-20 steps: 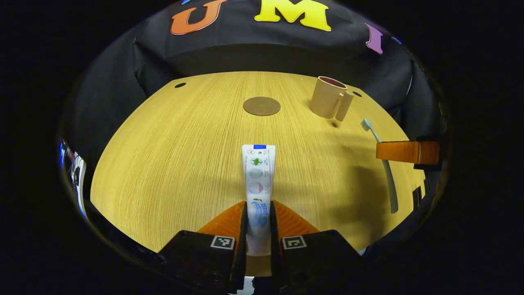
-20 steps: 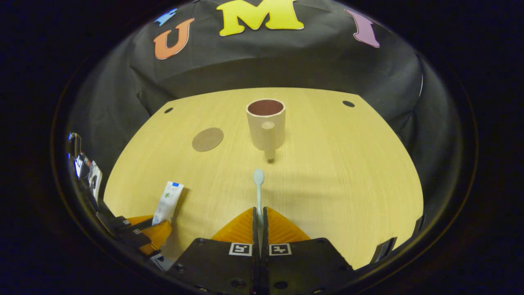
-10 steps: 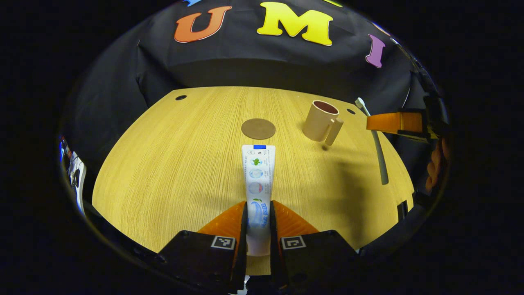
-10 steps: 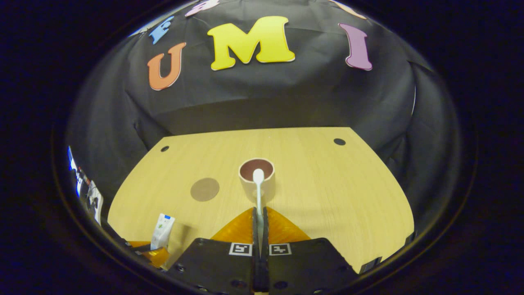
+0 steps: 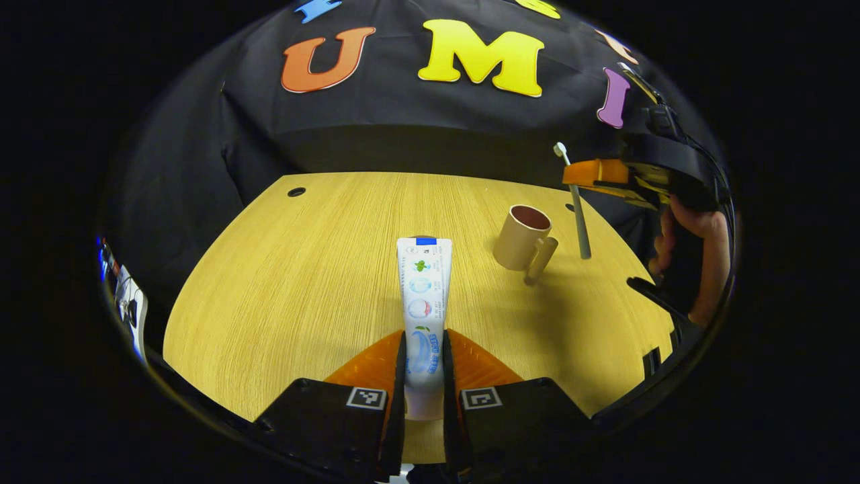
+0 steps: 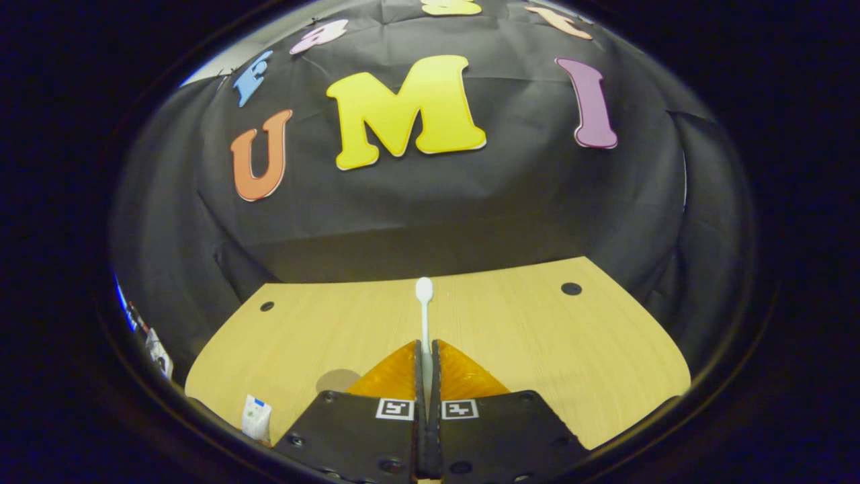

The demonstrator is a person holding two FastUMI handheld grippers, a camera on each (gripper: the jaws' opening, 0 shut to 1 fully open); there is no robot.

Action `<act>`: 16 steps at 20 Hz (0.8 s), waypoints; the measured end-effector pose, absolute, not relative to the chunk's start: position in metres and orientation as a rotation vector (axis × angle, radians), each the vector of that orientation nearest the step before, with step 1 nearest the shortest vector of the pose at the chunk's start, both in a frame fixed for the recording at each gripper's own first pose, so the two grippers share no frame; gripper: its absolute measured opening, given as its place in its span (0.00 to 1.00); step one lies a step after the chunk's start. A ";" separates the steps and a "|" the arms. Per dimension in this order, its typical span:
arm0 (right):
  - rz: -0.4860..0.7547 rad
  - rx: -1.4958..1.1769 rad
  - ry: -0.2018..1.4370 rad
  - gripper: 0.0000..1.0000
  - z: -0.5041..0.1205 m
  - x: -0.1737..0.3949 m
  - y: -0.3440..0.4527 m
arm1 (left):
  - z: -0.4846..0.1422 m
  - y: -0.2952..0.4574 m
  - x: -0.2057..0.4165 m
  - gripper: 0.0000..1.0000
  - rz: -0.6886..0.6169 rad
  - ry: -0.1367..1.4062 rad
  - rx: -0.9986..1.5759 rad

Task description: Put the toothbrush and toothpaste on the desktop into the cup, then pick up the cup and place it on the coaster on the desktop.

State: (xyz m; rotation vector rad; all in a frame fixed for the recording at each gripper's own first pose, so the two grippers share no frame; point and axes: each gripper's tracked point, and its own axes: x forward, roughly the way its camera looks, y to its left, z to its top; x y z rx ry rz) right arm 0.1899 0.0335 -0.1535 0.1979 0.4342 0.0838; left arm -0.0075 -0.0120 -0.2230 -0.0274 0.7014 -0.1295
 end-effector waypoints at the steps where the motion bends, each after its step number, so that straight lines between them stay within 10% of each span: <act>1: 0.076 0.193 0.427 0.00 -0.154 0.200 0.033 | -0.225 -0.012 -0.007 0.27 -0.121 0.710 -0.036; 16: 0.165 0.220 0.282 0.00 -0.145 0.279 0.064 | -0.256 -0.014 0.016 0.27 -0.110 0.820 -0.104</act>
